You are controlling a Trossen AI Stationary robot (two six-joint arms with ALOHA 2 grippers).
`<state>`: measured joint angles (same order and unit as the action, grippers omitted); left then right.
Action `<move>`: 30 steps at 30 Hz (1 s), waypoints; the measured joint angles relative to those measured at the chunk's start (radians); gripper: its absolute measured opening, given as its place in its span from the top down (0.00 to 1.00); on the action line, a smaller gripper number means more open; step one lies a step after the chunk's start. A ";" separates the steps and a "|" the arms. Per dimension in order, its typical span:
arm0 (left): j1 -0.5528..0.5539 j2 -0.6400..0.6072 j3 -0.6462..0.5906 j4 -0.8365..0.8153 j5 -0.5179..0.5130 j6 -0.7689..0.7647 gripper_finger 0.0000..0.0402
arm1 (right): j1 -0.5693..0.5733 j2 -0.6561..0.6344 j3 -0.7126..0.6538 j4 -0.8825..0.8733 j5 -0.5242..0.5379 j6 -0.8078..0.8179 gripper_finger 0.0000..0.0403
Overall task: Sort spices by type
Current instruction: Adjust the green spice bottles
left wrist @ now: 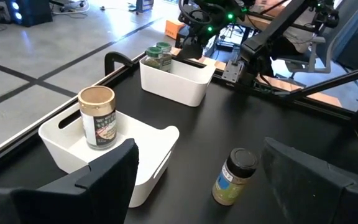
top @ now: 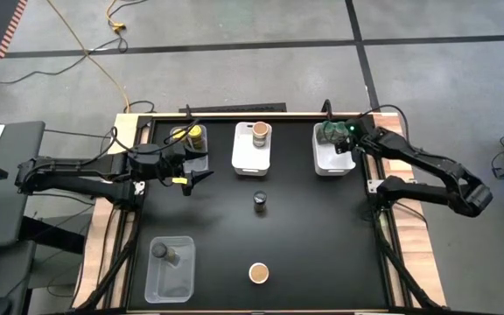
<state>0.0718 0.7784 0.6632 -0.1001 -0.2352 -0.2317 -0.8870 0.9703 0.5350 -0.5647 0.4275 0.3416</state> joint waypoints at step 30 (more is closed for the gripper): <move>0.000 0.000 0.000 0.000 -0.001 0.039 0.20 | -0.006 -0.027 0.120 -0.233 -0.129 0.235 0.04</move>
<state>0.0715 0.7784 0.6632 -0.1001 -0.2359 -0.1929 -0.8932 0.9436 0.6549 -0.7975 0.2983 0.5767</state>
